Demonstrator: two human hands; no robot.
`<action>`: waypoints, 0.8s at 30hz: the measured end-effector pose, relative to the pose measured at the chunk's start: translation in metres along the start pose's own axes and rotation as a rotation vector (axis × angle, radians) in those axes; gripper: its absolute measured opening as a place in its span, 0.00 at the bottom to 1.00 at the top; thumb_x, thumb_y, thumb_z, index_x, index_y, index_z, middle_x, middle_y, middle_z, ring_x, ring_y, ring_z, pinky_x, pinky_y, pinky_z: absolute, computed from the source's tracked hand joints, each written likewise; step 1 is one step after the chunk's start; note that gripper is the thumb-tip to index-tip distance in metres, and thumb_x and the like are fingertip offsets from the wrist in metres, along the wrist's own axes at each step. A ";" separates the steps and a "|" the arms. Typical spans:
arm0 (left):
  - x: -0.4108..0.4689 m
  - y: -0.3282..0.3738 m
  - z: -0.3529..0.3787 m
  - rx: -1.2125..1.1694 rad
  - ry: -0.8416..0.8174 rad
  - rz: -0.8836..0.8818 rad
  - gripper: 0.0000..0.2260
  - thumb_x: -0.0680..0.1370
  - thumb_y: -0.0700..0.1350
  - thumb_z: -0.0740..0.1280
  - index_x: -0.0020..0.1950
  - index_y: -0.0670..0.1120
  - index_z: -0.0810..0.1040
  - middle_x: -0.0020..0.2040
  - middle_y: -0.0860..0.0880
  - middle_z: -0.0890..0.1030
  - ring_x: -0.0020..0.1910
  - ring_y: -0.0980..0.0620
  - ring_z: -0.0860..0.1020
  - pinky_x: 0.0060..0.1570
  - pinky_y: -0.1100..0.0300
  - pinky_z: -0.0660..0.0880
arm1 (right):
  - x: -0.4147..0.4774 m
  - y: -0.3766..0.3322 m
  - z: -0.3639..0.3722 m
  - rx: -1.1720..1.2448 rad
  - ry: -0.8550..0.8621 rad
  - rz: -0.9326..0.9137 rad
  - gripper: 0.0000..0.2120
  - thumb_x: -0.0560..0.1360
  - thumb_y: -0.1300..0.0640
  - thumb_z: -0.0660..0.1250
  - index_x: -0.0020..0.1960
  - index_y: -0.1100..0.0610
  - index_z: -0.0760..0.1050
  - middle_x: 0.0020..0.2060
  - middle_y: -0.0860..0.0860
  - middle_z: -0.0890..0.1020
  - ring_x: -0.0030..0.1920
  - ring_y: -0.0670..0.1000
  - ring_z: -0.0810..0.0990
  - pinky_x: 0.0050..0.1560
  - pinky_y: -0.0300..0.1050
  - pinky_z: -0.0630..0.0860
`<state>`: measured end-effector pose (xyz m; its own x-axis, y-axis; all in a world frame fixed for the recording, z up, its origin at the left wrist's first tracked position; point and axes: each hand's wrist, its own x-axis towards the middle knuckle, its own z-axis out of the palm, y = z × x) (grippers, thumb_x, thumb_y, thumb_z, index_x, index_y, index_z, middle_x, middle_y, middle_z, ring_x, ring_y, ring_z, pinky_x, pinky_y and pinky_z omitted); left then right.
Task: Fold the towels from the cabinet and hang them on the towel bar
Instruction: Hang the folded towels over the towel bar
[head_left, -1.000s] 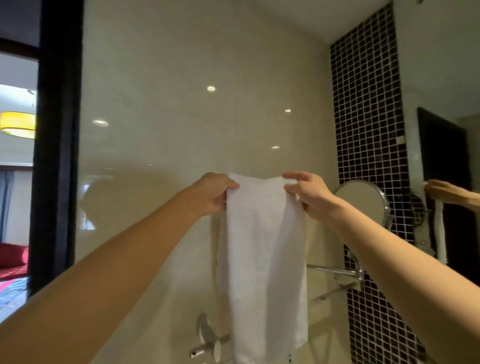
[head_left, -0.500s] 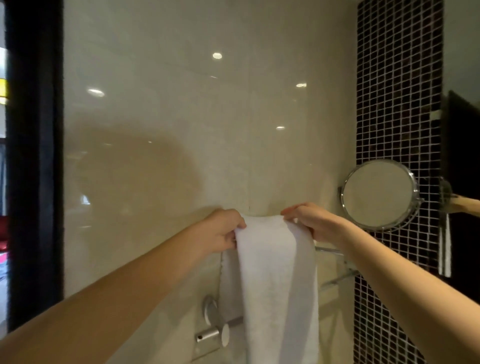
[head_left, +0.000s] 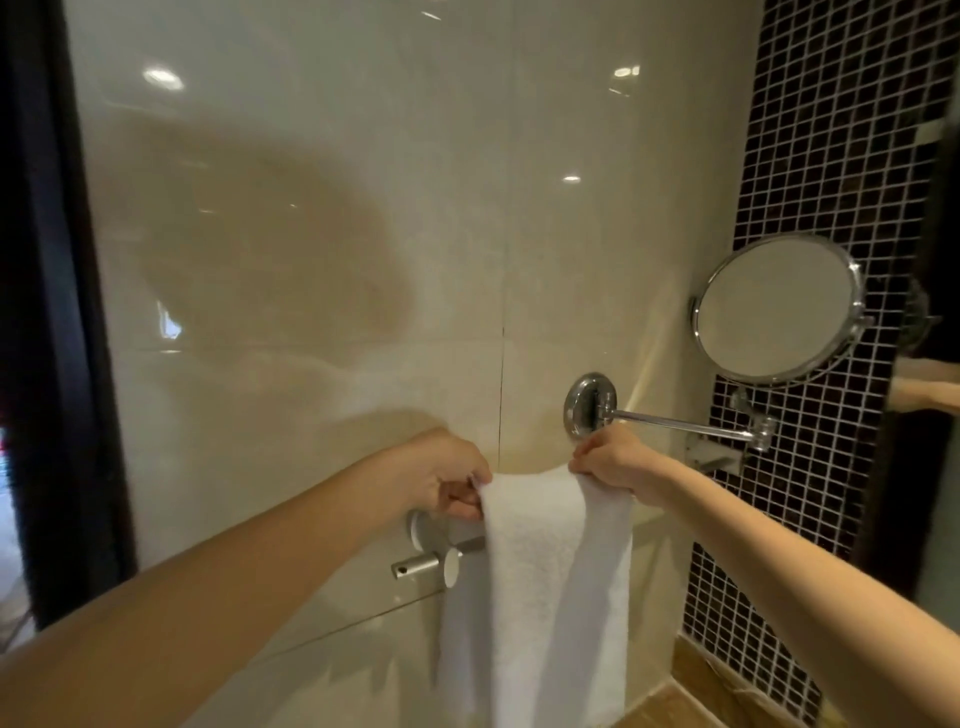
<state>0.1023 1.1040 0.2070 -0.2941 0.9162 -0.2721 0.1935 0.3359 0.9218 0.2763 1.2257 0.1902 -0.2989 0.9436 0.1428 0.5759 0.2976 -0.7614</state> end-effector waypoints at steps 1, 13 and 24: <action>0.000 -0.002 0.001 0.044 0.011 0.002 0.07 0.78 0.33 0.61 0.40 0.39 0.71 0.36 0.43 0.75 0.30 0.52 0.75 0.25 0.60 0.78 | 0.000 0.005 0.003 -0.005 0.016 0.014 0.09 0.72 0.64 0.68 0.49 0.69 0.80 0.42 0.60 0.80 0.41 0.52 0.75 0.40 0.44 0.72; 0.005 -0.041 0.026 0.739 0.257 0.542 0.08 0.76 0.45 0.64 0.49 0.48 0.82 0.48 0.51 0.82 0.49 0.51 0.80 0.48 0.59 0.73 | 0.001 0.032 0.020 -0.143 0.084 0.046 0.09 0.72 0.68 0.63 0.34 0.62 0.75 0.34 0.56 0.75 0.40 0.55 0.75 0.38 0.42 0.70; 0.005 -0.047 0.043 1.164 0.221 0.650 0.11 0.78 0.51 0.63 0.39 0.49 0.68 0.48 0.43 0.78 0.50 0.41 0.76 0.34 0.56 0.63 | -0.022 0.051 0.030 -0.675 -0.004 -0.517 0.15 0.80 0.48 0.55 0.55 0.50 0.78 0.53 0.51 0.82 0.54 0.56 0.77 0.55 0.52 0.71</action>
<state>0.1317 1.1018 0.1503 0.0310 0.9618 0.2719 0.9963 -0.0515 0.0687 0.2894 1.2154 0.1289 -0.6514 0.6650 0.3653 0.6962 0.7153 -0.0607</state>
